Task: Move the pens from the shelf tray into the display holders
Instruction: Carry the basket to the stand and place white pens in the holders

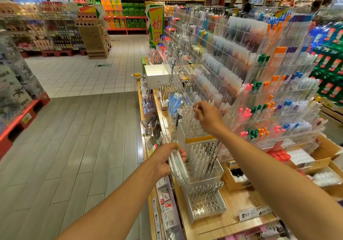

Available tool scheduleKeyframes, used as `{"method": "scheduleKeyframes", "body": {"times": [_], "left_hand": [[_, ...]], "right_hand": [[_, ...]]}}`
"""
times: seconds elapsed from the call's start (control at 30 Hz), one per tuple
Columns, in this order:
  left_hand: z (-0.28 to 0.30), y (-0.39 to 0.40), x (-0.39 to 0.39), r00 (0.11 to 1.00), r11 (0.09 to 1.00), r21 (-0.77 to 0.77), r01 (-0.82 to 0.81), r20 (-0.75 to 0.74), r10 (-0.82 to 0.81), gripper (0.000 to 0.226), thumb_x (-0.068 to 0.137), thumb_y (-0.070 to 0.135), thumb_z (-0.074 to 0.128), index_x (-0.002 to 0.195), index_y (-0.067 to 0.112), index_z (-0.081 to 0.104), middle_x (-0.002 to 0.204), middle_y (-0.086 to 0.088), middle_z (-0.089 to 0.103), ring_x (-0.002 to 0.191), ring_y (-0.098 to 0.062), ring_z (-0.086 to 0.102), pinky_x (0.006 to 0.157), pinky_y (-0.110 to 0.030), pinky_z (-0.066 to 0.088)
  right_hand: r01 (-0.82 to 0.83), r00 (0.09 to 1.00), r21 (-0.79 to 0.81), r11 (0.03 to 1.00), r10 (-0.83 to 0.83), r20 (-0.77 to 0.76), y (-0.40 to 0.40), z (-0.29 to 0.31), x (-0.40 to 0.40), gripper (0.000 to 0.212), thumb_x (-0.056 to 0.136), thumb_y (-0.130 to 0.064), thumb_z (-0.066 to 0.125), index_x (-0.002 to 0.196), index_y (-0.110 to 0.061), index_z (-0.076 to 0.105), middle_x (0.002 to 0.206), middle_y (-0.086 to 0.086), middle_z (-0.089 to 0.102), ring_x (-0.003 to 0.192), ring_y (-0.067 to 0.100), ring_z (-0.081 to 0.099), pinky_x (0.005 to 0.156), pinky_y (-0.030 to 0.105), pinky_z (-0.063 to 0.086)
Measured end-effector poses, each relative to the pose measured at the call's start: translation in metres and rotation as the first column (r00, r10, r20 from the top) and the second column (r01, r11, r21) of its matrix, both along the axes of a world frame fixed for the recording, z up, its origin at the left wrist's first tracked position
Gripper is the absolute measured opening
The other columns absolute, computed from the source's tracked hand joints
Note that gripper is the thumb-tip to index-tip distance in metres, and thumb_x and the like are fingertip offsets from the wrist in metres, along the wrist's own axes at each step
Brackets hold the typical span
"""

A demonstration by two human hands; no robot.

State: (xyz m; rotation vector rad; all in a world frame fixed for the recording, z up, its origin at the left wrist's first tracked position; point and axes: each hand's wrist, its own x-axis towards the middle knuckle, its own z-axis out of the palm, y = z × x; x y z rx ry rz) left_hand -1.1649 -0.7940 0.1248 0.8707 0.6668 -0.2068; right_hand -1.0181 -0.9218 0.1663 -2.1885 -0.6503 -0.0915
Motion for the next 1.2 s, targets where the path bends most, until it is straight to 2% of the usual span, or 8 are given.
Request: {"method": "scheduleKeyframes", "body": {"times": [0.2,0.5,0.6,0.7,0.83,0.97,1.07,1.2], "left_hand": [[-0.002,0.004,0.002,1.0,1.0,0.013,0.015,-0.006,-0.015,0.015,0.096,0.0,0.053,0.09,-0.009,0.064,0.078,-0.018,0.067,0.067,-0.022,0.065,0.054,-0.028,0.059],[-0.001,0.006,0.007,0.998,0.999,0.002,0.039,0.038,-0.039,0.014,0.095,0.001,0.058,0.09,-0.008,0.067,0.074,-0.018,0.067,0.06,-0.021,0.065,0.054,-0.027,0.059],[0.0,0.008,0.008,0.997,0.999,-0.024,0.042,0.067,-0.04,0.013,0.094,0.003,0.06,0.092,-0.007,0.067,0.078,-0.018,0.065,0.066,-0.022,0.063,0.057,-0.028,0.058],[0.001,0.009,0.009,0.995,0.997,-0.051,0.052,0.086,-0.047,0.015,0.094,0.007,0.062,0.09,-0.006,0.068,0.078,-0.018,0.065,0.063,-0.021,0.063,0.056,-0.027,0.058],[0.002,0.006,0.008,0.993,0.996,-0.06,0.065,0.102,-0.059,0.018,0.094,0.009,0.063,0.088,-0.006,0.069,0.073,-0.016,0.067,0.057,-0.02,0.065,0.055,-0.028,0.058],[0.005,-0.004,0.007,0.989,0.994,-0.056,0.095,0.122,-0.087,0.016,0.096,0.007,0.06,0.093,-0.006,0.068,0.072,-0.014,0.068,0.059,-0.019,0.067,0.056,-0.027,0.058],[0.006,-0.01,0.007,0.988,0.995,-0.046,0.089,0.129,-0.083,0.013,0.096,0.005,0.059,0.1,-0.006,0.066,0.076,-0.014,0.068,0.064,-0.02,0.068,0.057,-0.028,0.059],[0.007,-0.016,0.006,0.991,0.994,-0.078,0.078,0.117,-0.069,0.013,0.095,0.005,0.059,0.094,-0.004,0.068,0.074,-0.016,0.071,0.061,-0.02,0.07,0.059,-0.03,0.059]], "right_hand": [[-0.001,0.993,0.083,0.997,0.01,-0.114,0.009,-0.005,0.008,0.009,0.098,-0.016,0.056,0.103,-0.014,0.05,0.085,0.004,0.061,0.072,0.02,0.064,0.067,0.035,0.058],[-0.007,0.995,-0.059,0.998,0.001,-0.104,0.012,-0.006,0.014,0.007,0.098,-0.018,0.057,0.102,-0.018,0.052,0.086,0.004,0.064,0.07,0.019,0.067,0.061,0.032,0.054],[0.002,0.981,-0.145,0.989,-0.03,-0.193,0.004,-0.007,0.012,0.008,0.093,-0.014,0.064,0.096,-0.012,0.058,0.084,0.007,0.067,0.064,0.015,0.068,0.059,0.029,0.057],[-0.058,0.935,-0.068,0.996,0.03,-0.354,-0.008,-0.01,0.001,0.012,0.093,-0.015,0.065,0.084,-0.007,0.064,0.072,0.007,0.069,0.046,0.006,0.058,0.044,0.019,0.046],[-0.217,0.815,0.043,0.975,0.205,-0.542,-0.02,-0.007,-0.02,0.02,0.095,-0.021,0.064,0.088,-0.003,0.066,0.073,0.005,0.068,0.051,0.009,0.052,0.05,0.024,0.042],[-0.355,0.752,0.038,0.934,0.309,-0.582,-0.019,-0.004,-0.038,0.024,0.096,-0.028,0.061,0.087,-0.008,0.07,0.073,0.008,0.067,0.053,0.009,0.046,0.049,0.022,0.036],[-0.358,0.727,0.071,0.931,0.326,-0.605,-0.02,-0.004,-0.045,0.023,0.098,-0.023,0.058,0.083,-0.011,0.069,0.072,0.006,0.069,0.051,0.008,0.043,0.047,0.019,0.033],[-0.217,0.678,0.16,0.963,0.266,-0.685,-0.034,0.0,-0.041,0.017,0.101,-0.015,0.051,0.097,-0.001,0.061,0.078,0.008,0.064,0.059,0.011,0.055,0.052,0.021,0.044]]}}
